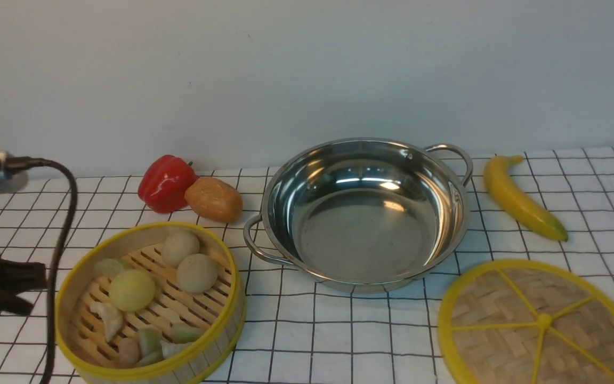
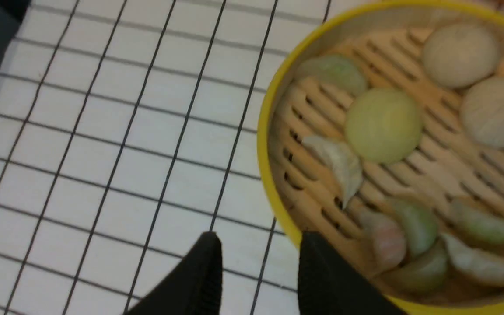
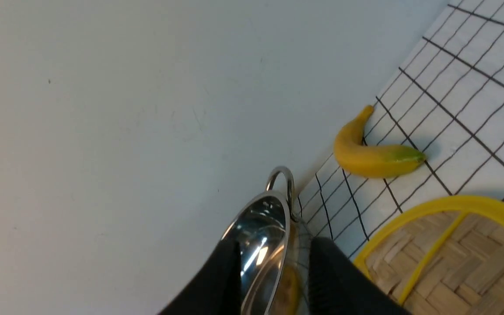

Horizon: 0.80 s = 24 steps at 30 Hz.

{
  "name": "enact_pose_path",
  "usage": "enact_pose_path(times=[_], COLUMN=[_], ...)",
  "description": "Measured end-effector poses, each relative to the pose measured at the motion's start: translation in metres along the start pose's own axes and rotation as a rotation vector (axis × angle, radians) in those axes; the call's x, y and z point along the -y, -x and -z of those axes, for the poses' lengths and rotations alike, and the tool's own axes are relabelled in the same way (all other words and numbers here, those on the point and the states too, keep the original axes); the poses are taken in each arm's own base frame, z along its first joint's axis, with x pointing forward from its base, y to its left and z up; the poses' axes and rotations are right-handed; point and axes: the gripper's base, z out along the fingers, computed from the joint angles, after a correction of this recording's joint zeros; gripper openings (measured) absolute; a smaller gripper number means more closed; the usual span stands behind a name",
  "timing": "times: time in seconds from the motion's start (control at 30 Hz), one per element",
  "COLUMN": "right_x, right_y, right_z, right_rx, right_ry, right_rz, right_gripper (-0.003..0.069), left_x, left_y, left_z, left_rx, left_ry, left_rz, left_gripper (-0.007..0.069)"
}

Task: Place the steamer in the pot on the white tablecloth, and put the lid on the steamer.
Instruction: 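Grasp the rim of the steamer basket holding the buns with the left gripper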

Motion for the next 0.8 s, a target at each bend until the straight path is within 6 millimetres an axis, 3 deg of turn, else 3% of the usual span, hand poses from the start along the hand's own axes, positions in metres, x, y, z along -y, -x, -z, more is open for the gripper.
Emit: enact_pose_path(times=[0.2,0.33,0.4,0.6,0.8], right_x=[0.002,0.002,0.001,-0.001,-0.002], right_y=[-0.005,-0.006,-0.007,-0.010,-0.011], right_z=[0.000,0.000,0.000,0.001,0.001], right_rx=[-0.053,-0.071,-0.090,-0.128,-0.149], right_ry=[-0.017,-0.018,-0.006,0.023,0.042], right_rz=[0.005,0.024,0.053,0.099,0.109], right_gripper=[0.0240,0.0240,0.0240,0.0240,0.0240], left_x=[0.007,-0.008,-0.026,-0.040,-0.033], left_y=[0.018,0.022,0.023,0.021,0.027], left_z=[-0.055,-0.077,-0.094,-0.111,-0.123], left_rx=[-0.191,-0.237,-0.261,-0.279,-0.226], left_ry=[0.027,0.015,-0.022,-0.140,-0.238], left_rz=[-0.015,0.078,0.146,0.189,0.180], left_gripper=[0.0243,0.0243,0.0243,0.0243,0.0243])
